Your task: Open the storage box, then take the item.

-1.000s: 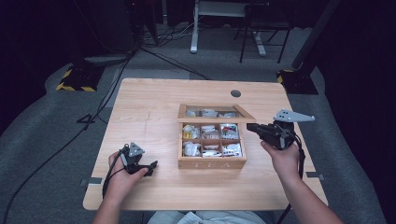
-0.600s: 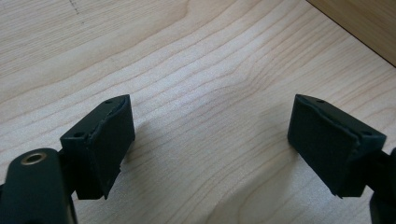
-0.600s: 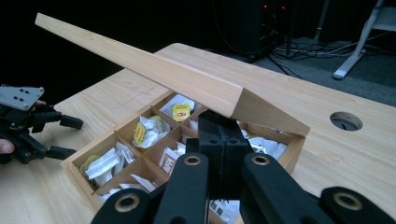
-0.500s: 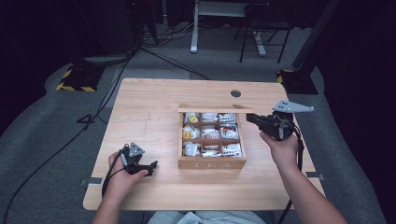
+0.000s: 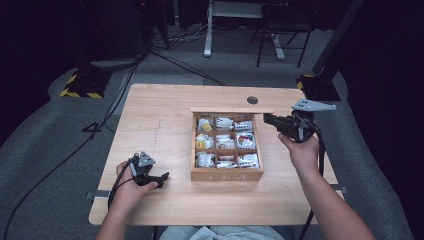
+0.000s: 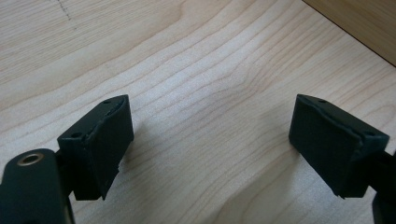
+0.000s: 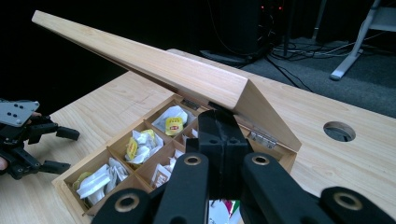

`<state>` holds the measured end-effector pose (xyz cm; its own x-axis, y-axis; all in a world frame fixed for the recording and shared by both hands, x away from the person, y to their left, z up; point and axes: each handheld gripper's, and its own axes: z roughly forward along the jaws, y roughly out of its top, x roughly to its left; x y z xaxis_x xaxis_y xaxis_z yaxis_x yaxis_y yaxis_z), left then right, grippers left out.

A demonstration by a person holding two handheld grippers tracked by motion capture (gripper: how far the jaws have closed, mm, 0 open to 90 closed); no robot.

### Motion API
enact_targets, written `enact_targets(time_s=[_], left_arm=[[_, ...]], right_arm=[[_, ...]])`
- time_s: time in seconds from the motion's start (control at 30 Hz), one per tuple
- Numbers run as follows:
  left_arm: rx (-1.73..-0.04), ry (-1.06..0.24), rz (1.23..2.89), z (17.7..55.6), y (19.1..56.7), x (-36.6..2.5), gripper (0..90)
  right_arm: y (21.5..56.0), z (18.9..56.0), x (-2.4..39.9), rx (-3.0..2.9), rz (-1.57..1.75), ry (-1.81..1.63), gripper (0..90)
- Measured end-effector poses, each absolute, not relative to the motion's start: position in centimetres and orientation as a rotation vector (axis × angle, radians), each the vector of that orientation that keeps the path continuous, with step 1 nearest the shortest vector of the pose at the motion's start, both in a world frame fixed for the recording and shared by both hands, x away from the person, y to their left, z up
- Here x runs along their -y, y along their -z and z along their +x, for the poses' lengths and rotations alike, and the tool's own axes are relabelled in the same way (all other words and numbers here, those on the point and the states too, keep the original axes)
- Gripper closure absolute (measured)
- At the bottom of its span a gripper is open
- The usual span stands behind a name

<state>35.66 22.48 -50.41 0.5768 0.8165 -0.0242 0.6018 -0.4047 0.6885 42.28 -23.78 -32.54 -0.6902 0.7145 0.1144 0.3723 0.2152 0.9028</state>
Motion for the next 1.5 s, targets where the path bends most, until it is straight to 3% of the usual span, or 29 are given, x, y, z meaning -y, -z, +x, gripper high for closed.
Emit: enact_targets(time_s=[0.2,0.47,0.73,0.93,1.5], left_arm=[[-1.103,-0.411,2.162,36.1,50.4,-22.6,11.8],[-1.126,-0.407,2.15,36.3,50.1,-23.1,22.3],[-1.143,-0.391,2.13,35.9,49.5,-23.2,24.5],[-1.104,-0.346,2.119,35.8,47.9,-22.6,29.3],[-0.916,-0.333,2.054,36.3,42.8,-19.7,30.0]], right_arm=[[32.3,42.5,23.7,-2.179,1.021,-1.452,90.0],[32.2,42.9,23.8,-2.182,1.028,-1.464,90.0],[32.3,43.3,23.8,-2.183,1.036,-1.473,90.0],[32.1,43.5,23.7,-2.187,1.032,-1.462,90.0],[32.1,43.6,23.8,-2.201,1.052,-1.445,89.9]])
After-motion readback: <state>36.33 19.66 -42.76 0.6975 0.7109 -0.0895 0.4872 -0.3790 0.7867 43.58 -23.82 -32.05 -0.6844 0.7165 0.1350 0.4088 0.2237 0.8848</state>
